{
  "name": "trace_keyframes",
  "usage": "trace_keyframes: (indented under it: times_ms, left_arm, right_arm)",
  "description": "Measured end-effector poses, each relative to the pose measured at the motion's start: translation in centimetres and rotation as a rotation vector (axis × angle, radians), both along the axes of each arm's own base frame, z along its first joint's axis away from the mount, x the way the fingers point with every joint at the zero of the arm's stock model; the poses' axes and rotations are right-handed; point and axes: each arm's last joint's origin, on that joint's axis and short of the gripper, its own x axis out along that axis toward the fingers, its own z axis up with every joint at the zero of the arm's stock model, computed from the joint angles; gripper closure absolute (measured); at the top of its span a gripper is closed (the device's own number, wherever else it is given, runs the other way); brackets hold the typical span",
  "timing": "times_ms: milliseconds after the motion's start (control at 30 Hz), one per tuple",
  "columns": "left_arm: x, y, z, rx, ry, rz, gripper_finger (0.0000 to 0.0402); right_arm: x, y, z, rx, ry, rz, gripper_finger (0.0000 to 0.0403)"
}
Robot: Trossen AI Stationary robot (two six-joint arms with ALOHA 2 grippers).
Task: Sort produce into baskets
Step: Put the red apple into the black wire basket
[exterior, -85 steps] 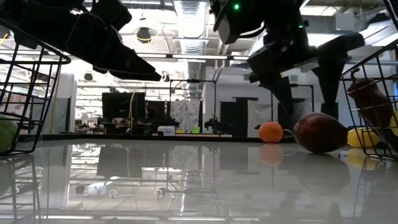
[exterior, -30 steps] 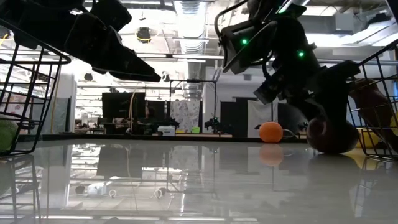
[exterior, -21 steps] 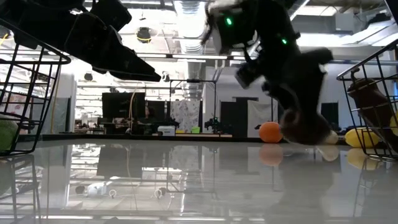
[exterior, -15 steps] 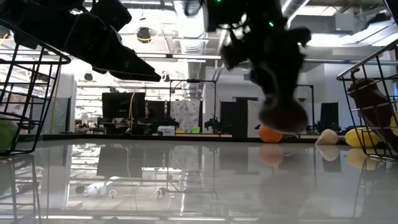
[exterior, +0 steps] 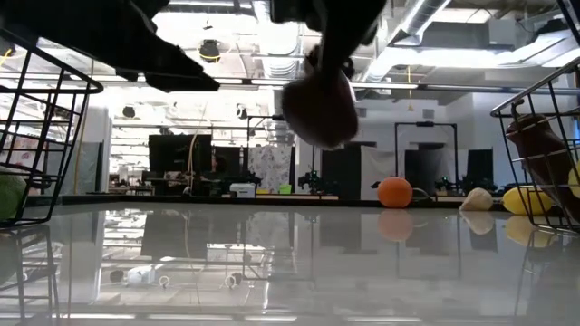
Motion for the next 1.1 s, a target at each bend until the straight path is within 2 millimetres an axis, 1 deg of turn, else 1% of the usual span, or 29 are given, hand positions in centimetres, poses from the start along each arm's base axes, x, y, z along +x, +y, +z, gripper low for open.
trace_keyframes:
  times_ms: [167, 400, 500, 700, 900, 1100]
  left_arm:
    - [-0.5, 0.2, 0.6, -0.020, -0.013, 0.011, 0.0060]
    - [-1.0, 0.3, 1.0, -0.080, -0.024, 0.025, 0.0060]
    - [-1.5, 0.4, 1.5, -0.092, -0.035, 0.027, 0.0060]
    - [-2.8, 0.8, 2.7, -0.123, -0.065, 0.031, 0.0060]
    - [-3.9, 0.9, 3.3, -0.163, -0.079, 0.007, 0.0060]
    - [-4.9, 1.2, 4.1, -0.222, -0.116, 0.012, 0.0060]
  right_arm:
    - [0.5, 0.4, 1.3, 0.012, -0.071, 0.009, 0.0073]
    - [1.9, 1.6, 3.6, 0.053, -0.274, 0.033, 0.0072]
    - [2.2, 2.1, 3.9, 0.065, -0.328, 0.045, 0.0072]
    - [2.9, 2.2, 4.6, 0.076, -0.434, 0.056, 0.0072]
    - [3.8, 2.3, 5.6, 0.046, -0.585, 0.094, 0.0072]
    - [4.1, 2.4, 6.1, 0.001, -0.661, 0.135, 0.0072]
